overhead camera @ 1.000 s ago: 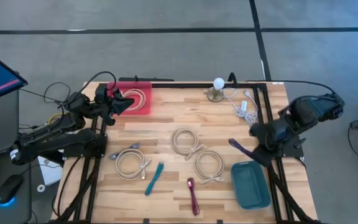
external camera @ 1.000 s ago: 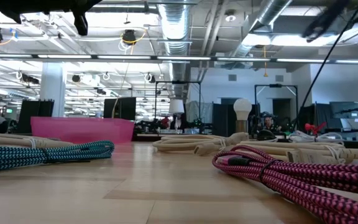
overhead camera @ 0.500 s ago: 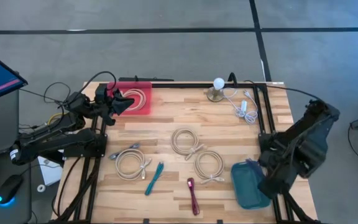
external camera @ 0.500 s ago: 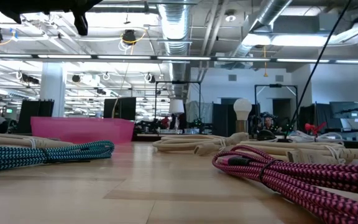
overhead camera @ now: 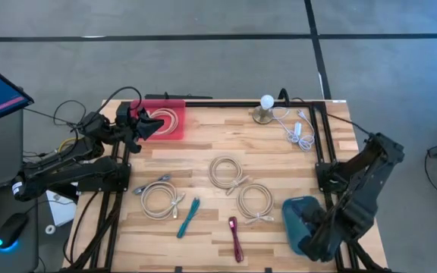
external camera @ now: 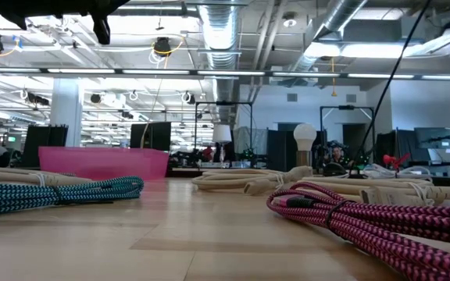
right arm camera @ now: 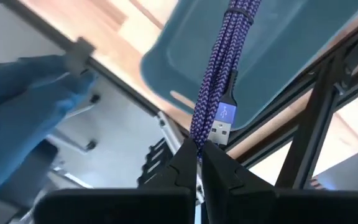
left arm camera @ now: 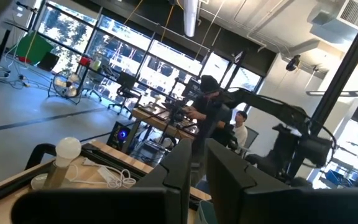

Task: Pick & Place USB Port
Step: Put the violet charger cable into the blue bin

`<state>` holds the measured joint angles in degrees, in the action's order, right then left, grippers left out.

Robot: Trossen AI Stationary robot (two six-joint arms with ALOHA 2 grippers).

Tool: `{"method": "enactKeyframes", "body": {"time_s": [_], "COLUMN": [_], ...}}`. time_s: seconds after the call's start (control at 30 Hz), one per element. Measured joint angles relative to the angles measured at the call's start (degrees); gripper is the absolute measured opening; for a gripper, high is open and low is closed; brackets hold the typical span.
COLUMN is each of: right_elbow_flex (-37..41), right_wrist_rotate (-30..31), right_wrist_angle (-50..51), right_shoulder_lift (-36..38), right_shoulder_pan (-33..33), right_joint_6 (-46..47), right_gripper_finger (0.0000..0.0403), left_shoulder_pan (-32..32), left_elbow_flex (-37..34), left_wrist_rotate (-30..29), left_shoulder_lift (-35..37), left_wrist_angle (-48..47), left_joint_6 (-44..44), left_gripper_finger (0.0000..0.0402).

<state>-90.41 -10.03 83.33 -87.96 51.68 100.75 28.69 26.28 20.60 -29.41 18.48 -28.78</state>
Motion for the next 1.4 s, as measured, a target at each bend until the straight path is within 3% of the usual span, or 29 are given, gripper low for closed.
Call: {"method": "enactKeyframes", "body": {"time_s": [0.33,0.8,1.07,1.4], "right_elbow_flex": [-0.01,-0.07,-0.04,-0.04], "right_wrist_rotate": [-0.60,-0.59,-0.56,-0.57], "right_wrist_angle": [-0.21,-7.58,-6.36,-5.75], "right_shoulder_lift": [-7.86,-16.32,-16.03,-15.92], "right_shoulder_pan": [3.52,3.67,4.12,4.07], "right_joint_6": [6.88,7.28,8.60,8.40], "right_gripper_finger": [0.0000,0.0000,0.0001,0.0065], "left_shoulder_pan": [-0.01,-0.01,-0.02,0.00], "left_elbow_flex": [0.00,0.00,0.00,0.00], "left_wrist_rotate": [0.01,0.02,0.02,0.02], "left_shoulder_lift": [0.00,0.00,0.00,0.00], "left_wrist_angle": [0.00,0.00,0.04,0.02], "left_joint_6": [-0.01,1.93,1.78,1.88], "left_gripper_finger": [0.0046,0.0046,0.0046,0.0046]}}
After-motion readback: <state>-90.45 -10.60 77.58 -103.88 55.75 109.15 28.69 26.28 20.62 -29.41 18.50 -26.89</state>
